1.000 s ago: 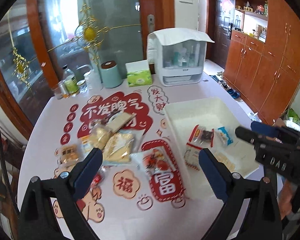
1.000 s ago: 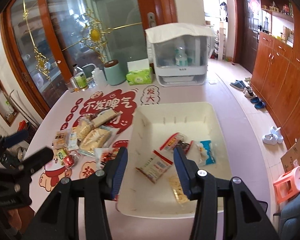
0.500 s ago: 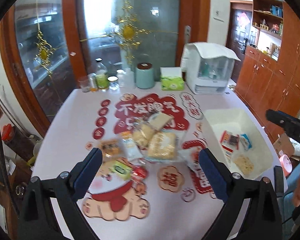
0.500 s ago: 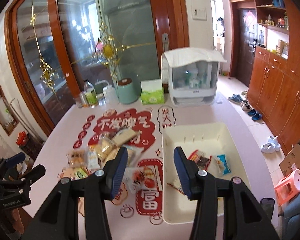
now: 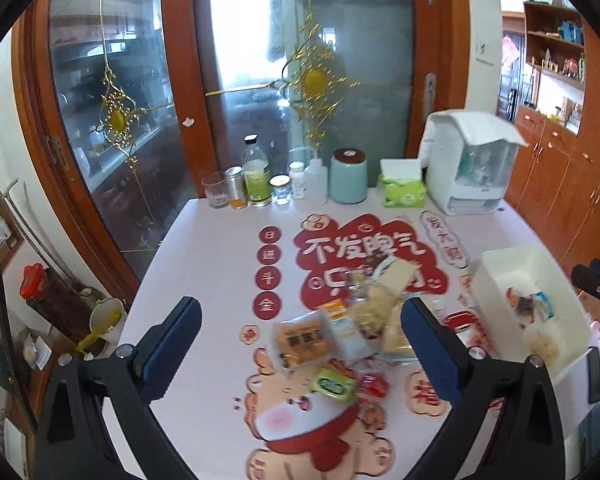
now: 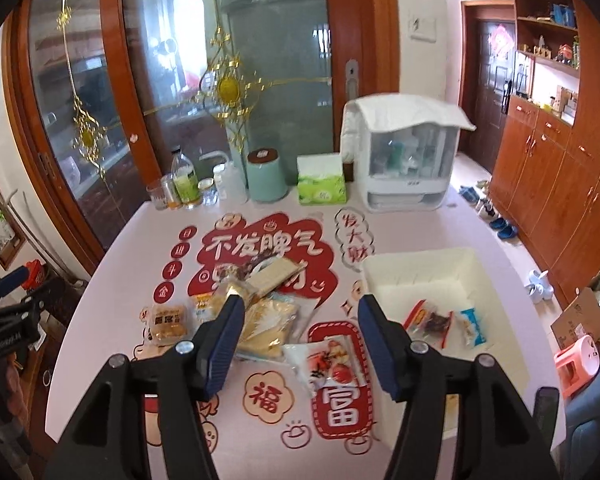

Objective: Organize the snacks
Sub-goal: 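Move both open tools back toward the remaining snacks, then grasp the bread-roll bag with the left tool while the right grasps the flat bread bag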

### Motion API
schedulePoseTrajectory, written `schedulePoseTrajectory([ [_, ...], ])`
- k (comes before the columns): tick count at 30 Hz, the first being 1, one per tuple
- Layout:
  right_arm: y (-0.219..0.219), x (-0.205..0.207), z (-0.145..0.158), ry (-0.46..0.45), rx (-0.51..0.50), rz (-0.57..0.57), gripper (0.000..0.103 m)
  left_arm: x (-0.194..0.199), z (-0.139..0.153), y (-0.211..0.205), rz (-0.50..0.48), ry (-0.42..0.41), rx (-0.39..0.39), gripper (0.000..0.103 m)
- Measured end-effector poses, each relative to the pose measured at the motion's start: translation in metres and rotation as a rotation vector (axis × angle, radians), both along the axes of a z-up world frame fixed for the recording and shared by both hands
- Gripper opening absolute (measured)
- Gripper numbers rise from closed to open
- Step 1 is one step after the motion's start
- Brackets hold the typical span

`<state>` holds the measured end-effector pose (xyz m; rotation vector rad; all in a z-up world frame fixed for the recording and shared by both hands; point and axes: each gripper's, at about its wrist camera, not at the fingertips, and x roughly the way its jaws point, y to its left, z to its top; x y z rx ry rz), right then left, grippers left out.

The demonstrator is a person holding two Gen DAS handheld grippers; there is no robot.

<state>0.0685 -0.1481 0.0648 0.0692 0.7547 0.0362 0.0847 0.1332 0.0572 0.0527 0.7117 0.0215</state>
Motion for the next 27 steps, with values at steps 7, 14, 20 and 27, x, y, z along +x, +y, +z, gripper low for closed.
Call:
schedulePoseTrajectory([
  [7,0.028,0.037,-0.035,0.100,0.009,-0.008,0.060,0.048,-0.046,0.046,-0.032,0.092,0.031,0.100],
  [14,0.040,0.078,-0.084,0.222,0.052,0.009,0.061,0.095,-0.110,0.068,-0.204,0.236,0.029,0.100],
  [20,0.046,0.108,-0.128,0.307,0.054,0.011,0.061,0.120,-0.164,0.054,-0.335,0.358,0.043,0.099],
  [27,0.051,0.143,-0.189,0.459,0.063,0.009,0.061,0.136,-0.210,0.018,-0.465,0.436,0.142,0.099],
])
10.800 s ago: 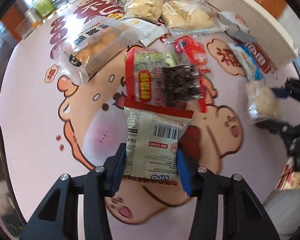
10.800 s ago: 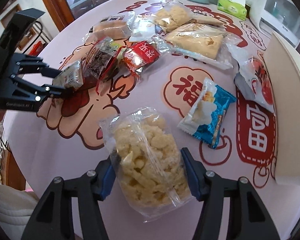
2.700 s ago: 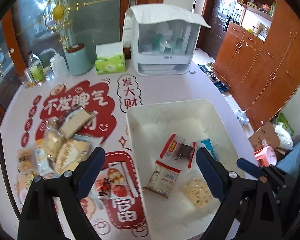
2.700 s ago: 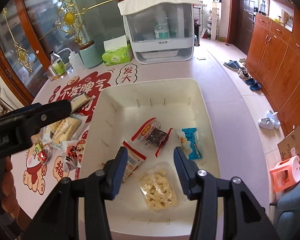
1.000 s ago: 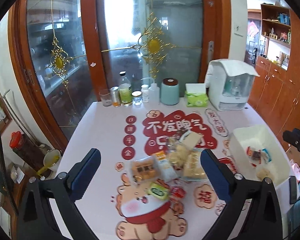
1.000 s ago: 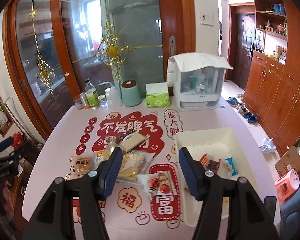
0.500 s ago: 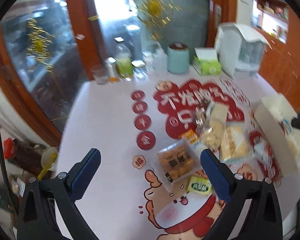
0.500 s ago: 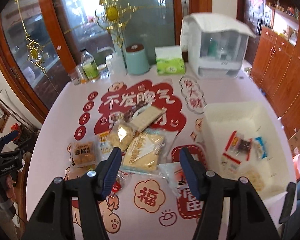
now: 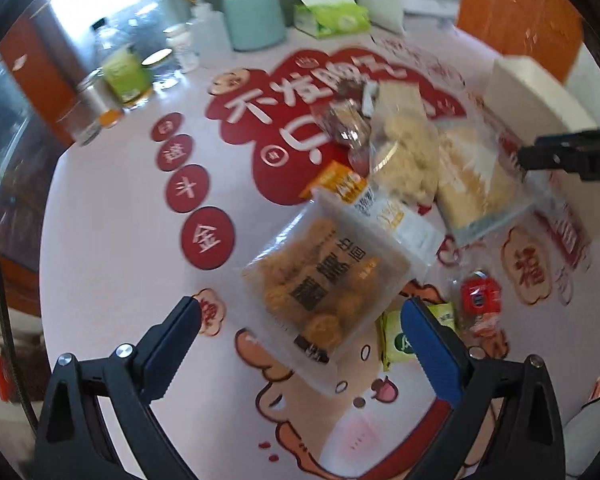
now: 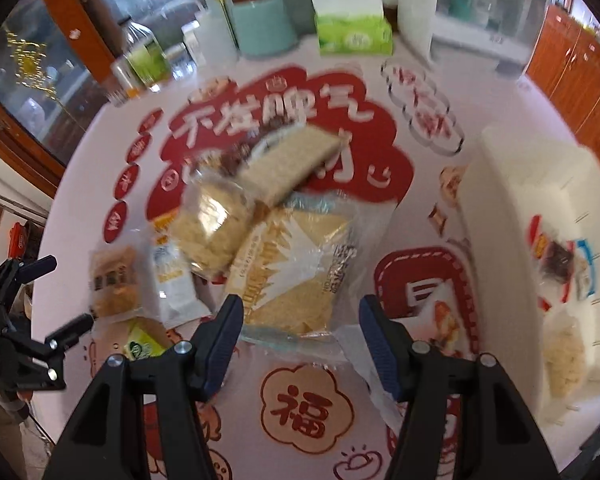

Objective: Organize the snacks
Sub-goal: 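Grasp the bread-roll bag with the left tool while the right grasps the flat bread bag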

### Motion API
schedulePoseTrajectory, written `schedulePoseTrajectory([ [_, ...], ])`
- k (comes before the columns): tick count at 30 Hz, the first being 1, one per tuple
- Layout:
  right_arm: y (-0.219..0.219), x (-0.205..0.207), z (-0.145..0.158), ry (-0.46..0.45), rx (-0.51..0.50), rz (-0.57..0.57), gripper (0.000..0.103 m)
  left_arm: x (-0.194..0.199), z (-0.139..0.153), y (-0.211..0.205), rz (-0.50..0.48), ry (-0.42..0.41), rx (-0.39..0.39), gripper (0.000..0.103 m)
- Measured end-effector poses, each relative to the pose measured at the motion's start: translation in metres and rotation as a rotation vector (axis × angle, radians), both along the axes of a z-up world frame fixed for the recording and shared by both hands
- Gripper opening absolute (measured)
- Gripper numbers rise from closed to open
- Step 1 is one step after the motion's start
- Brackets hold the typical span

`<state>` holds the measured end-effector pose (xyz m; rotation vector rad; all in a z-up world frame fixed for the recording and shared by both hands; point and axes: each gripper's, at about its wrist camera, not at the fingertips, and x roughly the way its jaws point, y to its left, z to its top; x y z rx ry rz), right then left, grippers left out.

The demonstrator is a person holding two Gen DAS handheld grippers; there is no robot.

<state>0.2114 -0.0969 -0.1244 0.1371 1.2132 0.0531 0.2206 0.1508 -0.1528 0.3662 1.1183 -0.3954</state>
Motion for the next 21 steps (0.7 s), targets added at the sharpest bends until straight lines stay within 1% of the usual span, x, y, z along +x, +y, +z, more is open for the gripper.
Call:
schedulePoseTrajectory([
  [4,-0.002,0.014,-0.027,0.055,0.010,-0.014,0.061,0.009,-0.018,-0.013,-0.031,0.018,0.034,0.099],
  [5,-0.002,0.016,-0.030,0.061,0.012,-0.014,0.061,0.011,-0.020,-0.014,-0.029,0.023,0.036,0.099],
  [8,-0.005,0.025,-0.046,0.095,0.035,-0.014,0.061,0.021,-0.029,-0.015,-0.020,0.062,0.012,0.100],
  [9,-0.005,0.027,-0.050,0.102,0.047,-0.010,0.062,0.025,-0.032,-0.016,-0.014,0.068,0.010,0.101],
  [11,-0.004,0.030,-0.054,0.096,0.051,-0.004,0.072,0.029,-0.036,-0.017,-0.009,0.072,0.010,0.101],
  [12,-0.003,0.031,-0.056,0.096,0.054,0.000,0.075,0.031,-0.039,-0.018,-0.004,0.076,0.013,0.102],
  [14,-0.002,0.033,-0.060,0.089,0.064,0.006,0.081,0.036,-0.045,-0.018,0.010,0.079,0.038,0.103],
  [15,-0.001,0.033,-0.061,0.082,0.060,0.010,0.082,0.038,-0.049,-0.018,0.018,0.086,0.054,0.103],
  [18,0.001,0.034,-0.063,0.065,0.056,0.028,0.081,0.044,-0.059,-0.019,0.032,0.121,0.072,0.103],
  [19,0.001,0.033,-0.063,0.058,0.056,0.031,0.080,0.045,-0.062,-0.019,0.040,0.114,0.091,0.103],
  [20,0.000,0.033,-0.063,0.053,0.057,0.033,0.076,0.045,-0.062,-0.020,0.048,0.104,0.092,0.103],
  [21,0.000,0.031,-0.061,0.041,0.054,0.034,0.067,0.047,-0.063,-0.020,0.059,0.109,0.089,0.103],
])
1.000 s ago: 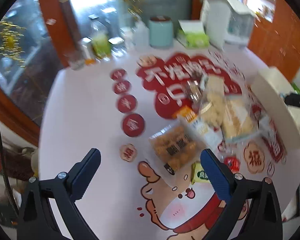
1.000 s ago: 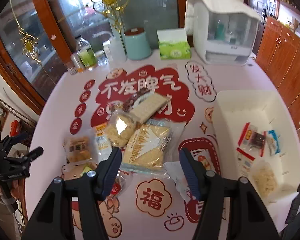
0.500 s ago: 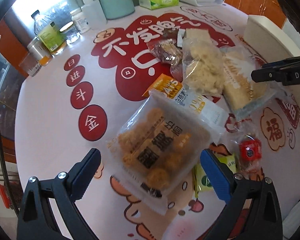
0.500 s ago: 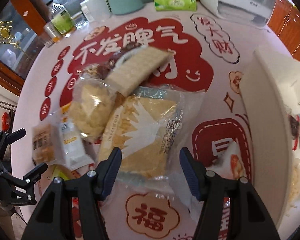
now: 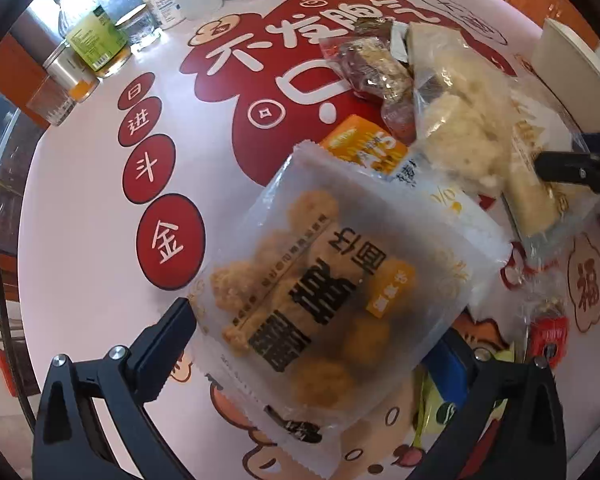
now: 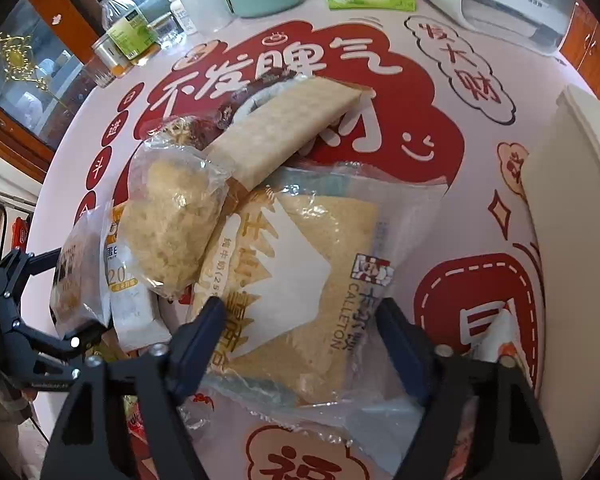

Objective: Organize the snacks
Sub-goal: 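Grasp the bread-roll bag with the left tool while the right grasps the flat bread bag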

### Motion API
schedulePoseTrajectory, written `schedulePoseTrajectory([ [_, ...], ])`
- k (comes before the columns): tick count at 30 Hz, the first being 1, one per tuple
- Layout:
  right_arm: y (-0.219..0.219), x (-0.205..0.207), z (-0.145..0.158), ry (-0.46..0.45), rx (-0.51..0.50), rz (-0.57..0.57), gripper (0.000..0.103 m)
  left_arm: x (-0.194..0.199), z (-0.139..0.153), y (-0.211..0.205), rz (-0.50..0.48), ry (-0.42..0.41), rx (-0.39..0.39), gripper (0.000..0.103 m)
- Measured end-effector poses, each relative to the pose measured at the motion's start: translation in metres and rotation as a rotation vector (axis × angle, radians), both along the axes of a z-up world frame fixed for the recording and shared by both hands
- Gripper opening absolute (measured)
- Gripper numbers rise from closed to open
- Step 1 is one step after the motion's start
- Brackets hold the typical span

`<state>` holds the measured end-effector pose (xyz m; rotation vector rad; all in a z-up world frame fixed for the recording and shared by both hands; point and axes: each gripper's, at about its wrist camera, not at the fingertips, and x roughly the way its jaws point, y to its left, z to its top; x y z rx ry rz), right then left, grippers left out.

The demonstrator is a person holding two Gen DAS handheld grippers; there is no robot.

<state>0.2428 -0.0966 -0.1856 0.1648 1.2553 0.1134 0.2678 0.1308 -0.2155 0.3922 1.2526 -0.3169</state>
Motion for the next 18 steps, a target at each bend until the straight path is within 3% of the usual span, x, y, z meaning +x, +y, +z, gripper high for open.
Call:
schedulePoseTrajectory([
  [1,0.000,-0.002,0.003,-0.018,0.000,0.002,0.062,0.002,0.000,0.000,0.015,-0.003,0.003,0.103],
  [3,-0.002,-0.004,0.010,-0.052,-0.002,0.003,0.038,0.003,0.002,0.000,0.038,-0.021,0.005,0.096],
  [6,-0.006,-0.005,0.018,-0.073,0.013,-0.004,0.022,0.000,0.010,0.001,0.086,-0.045,-0.003,0.084],
  [9,-0.006,-0.011,0.028,-0.105,0.012,0.002,0.015,-0.008,0.015,0.003,0.128,-0.049,-0.017,0.080],
  [18,-0.008,-0.037,0.064,-0.199,-0.002,-0.005,0.010,-0.053,0.060,0.010,0.219,-0.153,-0.074,0.077],
])
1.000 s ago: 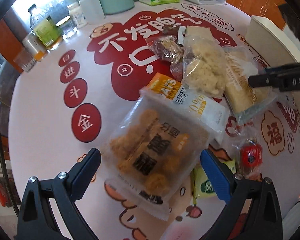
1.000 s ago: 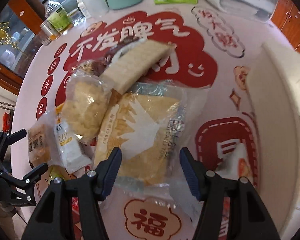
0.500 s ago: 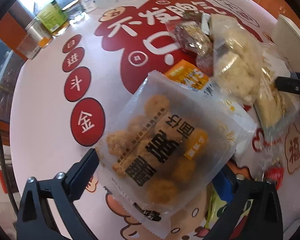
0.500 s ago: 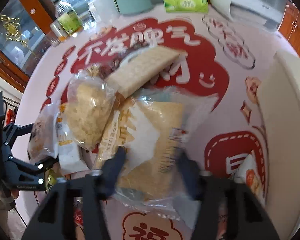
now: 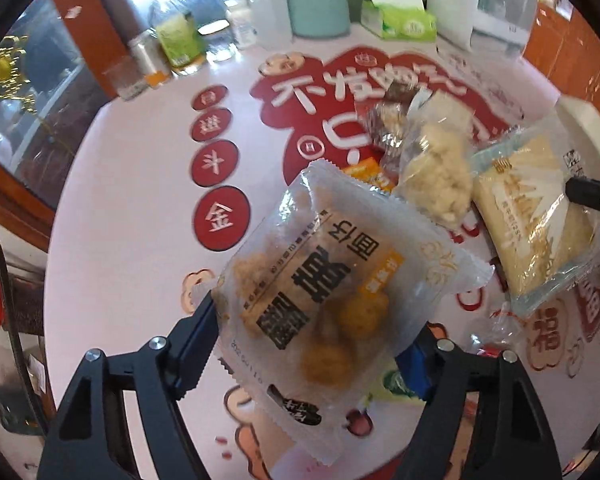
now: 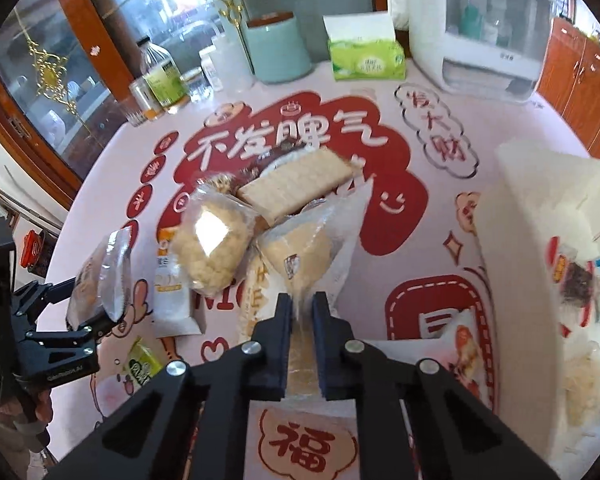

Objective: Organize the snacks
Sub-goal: 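Grasp the bread-roll bag with the left tool while the right grasps the flat bread bag, then carry the bread-roll bag and flat bread bag over the white tray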

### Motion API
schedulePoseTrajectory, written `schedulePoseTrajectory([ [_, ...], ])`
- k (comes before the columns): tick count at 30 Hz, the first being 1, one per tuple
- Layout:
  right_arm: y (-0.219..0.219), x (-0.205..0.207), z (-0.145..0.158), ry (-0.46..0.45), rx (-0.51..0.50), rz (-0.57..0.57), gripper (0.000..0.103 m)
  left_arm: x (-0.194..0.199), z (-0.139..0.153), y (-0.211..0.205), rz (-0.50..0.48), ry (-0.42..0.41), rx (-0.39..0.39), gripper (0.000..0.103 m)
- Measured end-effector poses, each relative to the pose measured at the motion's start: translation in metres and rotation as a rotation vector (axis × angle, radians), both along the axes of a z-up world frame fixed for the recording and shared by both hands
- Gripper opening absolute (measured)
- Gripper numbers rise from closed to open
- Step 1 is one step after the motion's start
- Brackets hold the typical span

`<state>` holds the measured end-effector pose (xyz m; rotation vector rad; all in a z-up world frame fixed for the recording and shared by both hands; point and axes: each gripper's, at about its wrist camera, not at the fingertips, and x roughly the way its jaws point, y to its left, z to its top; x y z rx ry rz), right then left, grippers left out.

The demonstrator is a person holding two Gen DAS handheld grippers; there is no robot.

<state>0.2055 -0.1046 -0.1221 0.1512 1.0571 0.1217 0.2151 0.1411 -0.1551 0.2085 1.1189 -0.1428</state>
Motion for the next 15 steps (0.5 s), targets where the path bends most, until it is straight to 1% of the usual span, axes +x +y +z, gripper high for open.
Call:
schedulePoseTrajectory([
  [2,-0.001,-0.010,0.015,-0.033,-0.005,0.001,0.010,-0.011,0.017,0.002,0.011,-0.029,-0.014,0.077],
  [7,-0.001,-0.035,0.050,-0.119,-0.011,0.013,0.010,-0.030,0.054,-0.002,0.019,-0.101,-0.021,0.077],
  [10,0.001,-0.054,0.074,-0.177,-0.020,0.024,0.010,-0.043,0.079,-0.010,0.020,-0.146,-0.042,0.077],
  [15,-0.006,-0.086,0.106,-0.257,-0.033,0.022,0.010,-0.063,0.117,-0.034,-0.012,-0.207,-0.073,0.077],
])
